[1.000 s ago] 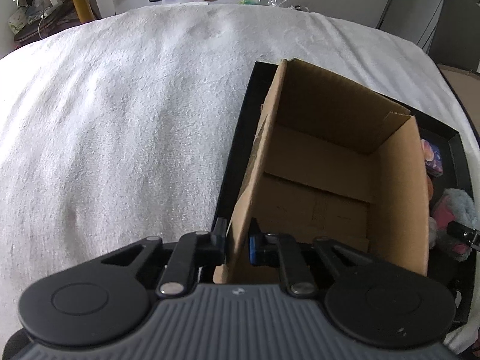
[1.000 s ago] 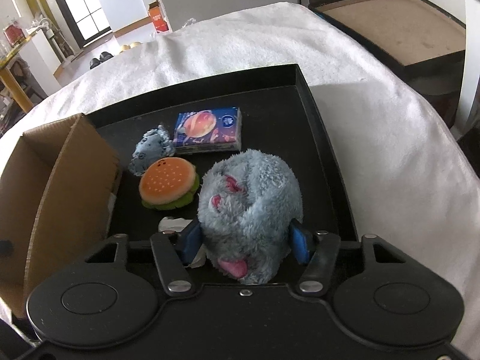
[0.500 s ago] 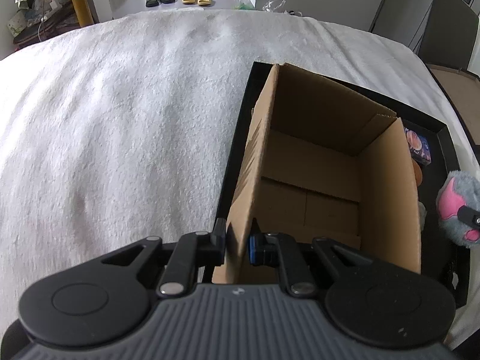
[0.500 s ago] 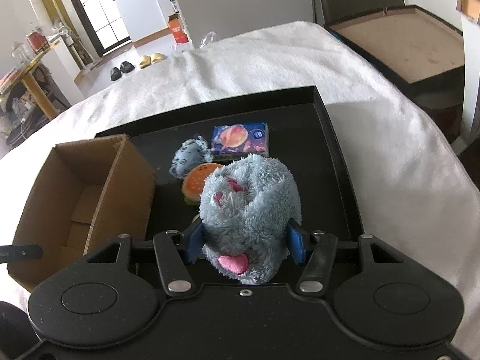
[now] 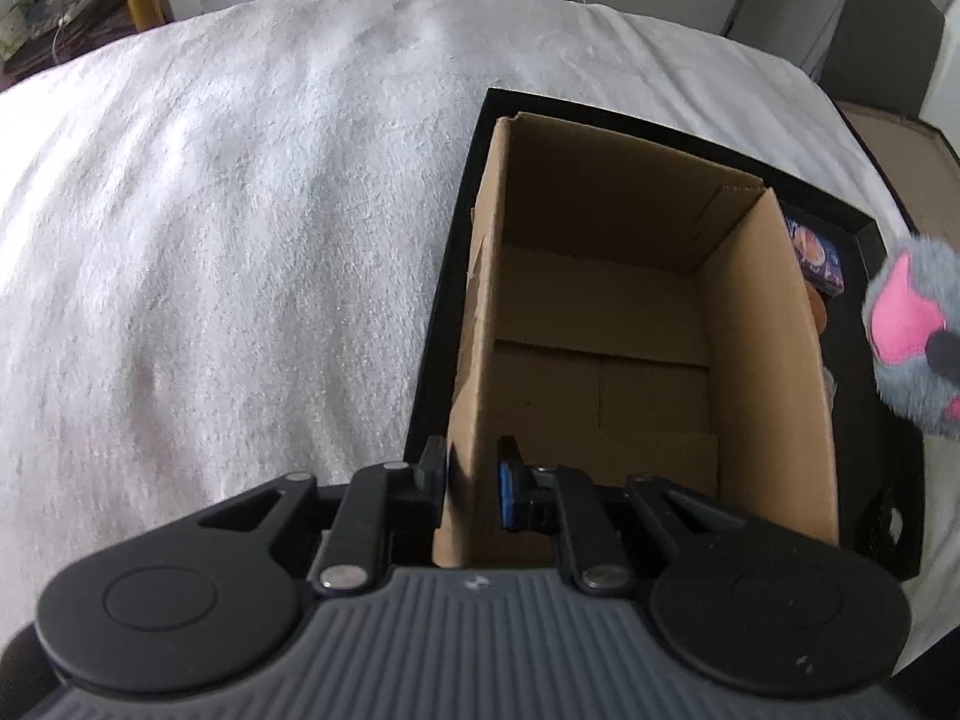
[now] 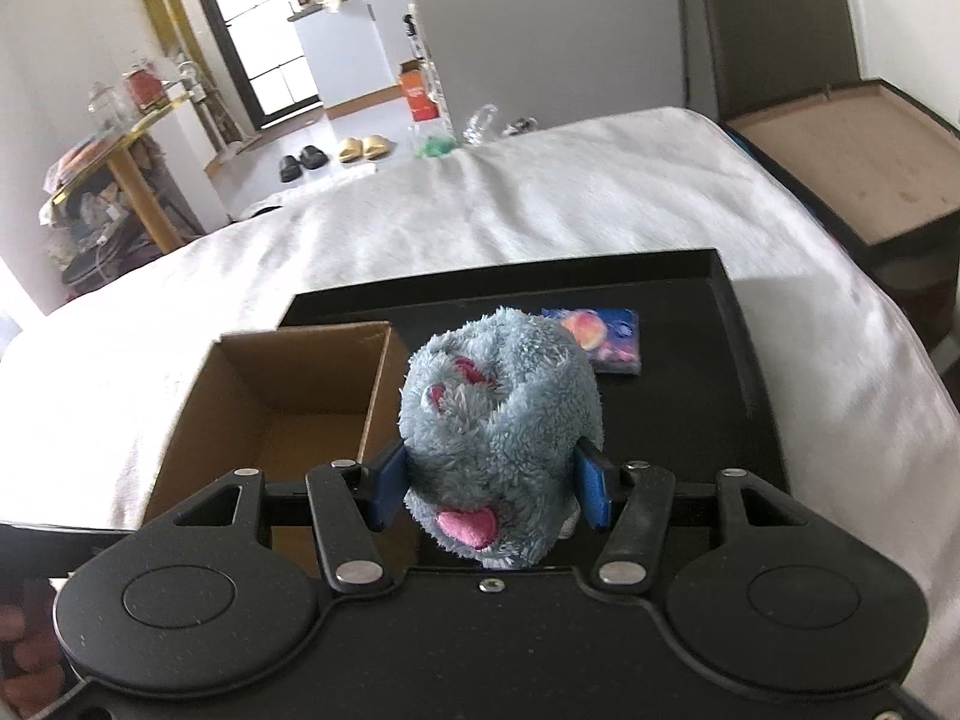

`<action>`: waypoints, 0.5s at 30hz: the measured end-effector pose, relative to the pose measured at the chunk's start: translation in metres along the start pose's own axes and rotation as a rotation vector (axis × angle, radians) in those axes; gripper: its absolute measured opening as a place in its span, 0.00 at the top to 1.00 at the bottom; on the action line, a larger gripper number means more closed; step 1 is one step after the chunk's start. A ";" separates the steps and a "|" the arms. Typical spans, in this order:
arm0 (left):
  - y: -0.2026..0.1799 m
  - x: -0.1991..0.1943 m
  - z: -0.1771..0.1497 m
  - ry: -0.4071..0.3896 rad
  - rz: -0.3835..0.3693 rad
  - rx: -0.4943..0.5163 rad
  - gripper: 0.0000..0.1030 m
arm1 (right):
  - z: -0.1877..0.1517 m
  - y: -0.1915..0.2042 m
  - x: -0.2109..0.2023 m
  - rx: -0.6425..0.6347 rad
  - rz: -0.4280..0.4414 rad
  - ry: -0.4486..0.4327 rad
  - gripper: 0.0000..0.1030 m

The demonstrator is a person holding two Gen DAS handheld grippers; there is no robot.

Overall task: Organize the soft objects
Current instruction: 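Lift the fluffy plush with the right gripper while the left gripper pinches the box wall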

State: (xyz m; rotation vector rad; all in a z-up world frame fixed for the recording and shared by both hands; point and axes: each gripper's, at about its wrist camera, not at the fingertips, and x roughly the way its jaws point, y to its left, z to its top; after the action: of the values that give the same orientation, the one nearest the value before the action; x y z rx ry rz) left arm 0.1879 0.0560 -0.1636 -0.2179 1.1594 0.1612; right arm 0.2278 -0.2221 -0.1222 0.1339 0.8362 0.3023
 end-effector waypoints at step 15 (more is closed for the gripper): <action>0.020 -0.005 0.005 -0.033 -0.082 -0.047 0.86 | 0.013 0.059 0.010 -0.087 0.060 -0.001 0.47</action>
State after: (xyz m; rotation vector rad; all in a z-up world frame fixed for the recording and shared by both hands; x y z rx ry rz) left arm 0.1855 0.0764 -0.1590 -0.3029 1.1124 0.1193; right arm 0.2318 -0.1627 -0.1068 0.0780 0.8177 0.3947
